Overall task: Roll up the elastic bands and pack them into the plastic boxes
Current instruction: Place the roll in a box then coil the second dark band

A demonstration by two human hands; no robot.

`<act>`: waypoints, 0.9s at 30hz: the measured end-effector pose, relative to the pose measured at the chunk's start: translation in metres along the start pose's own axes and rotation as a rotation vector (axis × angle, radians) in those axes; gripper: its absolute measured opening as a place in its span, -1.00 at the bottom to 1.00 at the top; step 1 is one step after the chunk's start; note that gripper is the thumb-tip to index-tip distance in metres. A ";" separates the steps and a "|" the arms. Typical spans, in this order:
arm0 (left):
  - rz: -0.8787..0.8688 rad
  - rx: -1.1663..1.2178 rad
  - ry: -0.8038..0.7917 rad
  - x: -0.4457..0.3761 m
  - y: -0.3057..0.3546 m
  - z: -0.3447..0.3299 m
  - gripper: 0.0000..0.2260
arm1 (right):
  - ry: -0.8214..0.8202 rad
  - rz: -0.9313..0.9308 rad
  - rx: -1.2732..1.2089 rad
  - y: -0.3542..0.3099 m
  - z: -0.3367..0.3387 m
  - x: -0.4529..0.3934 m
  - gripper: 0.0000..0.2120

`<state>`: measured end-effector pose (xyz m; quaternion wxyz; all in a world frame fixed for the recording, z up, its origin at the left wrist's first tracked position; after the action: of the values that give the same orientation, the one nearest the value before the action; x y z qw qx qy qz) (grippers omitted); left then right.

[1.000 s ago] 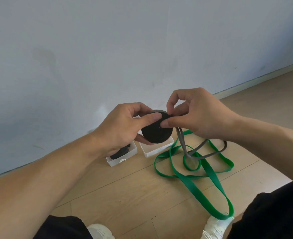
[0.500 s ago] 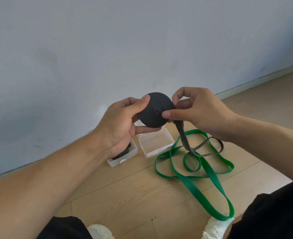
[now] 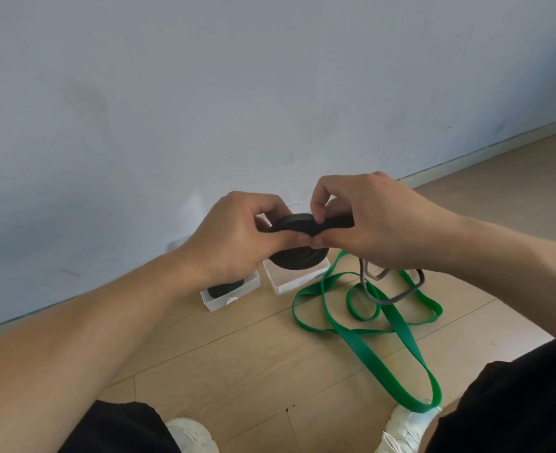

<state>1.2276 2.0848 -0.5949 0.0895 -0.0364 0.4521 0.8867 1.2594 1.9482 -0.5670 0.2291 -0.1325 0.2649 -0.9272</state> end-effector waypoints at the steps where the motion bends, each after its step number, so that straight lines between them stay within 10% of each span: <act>1: 0.006 0.040 0.034 -0.001 -0.002 0.003 -0.88 | 0.013 -0.003 -0.056 0.001 0.002 -0.001 -0.74; 27: 0.186 1.125 0.269 -0.004 -0.012 -0.012 -0.87 | 0.089 -0.101 -0.557 0.032 0.010 -0.011 -0.67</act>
<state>1.2340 2.0814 -0.6113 -0.0415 -0.0558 0.8621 0.5020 1.2840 1.9253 -0.5774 0.1255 -0.1627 0.5121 -0.8340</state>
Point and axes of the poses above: each hand's wrist, its own x-axis away from the middle knuckle, its own z-axis out of the back of the hand, y = z × x, the point moved 9 cm from there along -x, towards the middle knuckle, and after that the axes turned 11 degrees about -z, right-handed, at the moved point
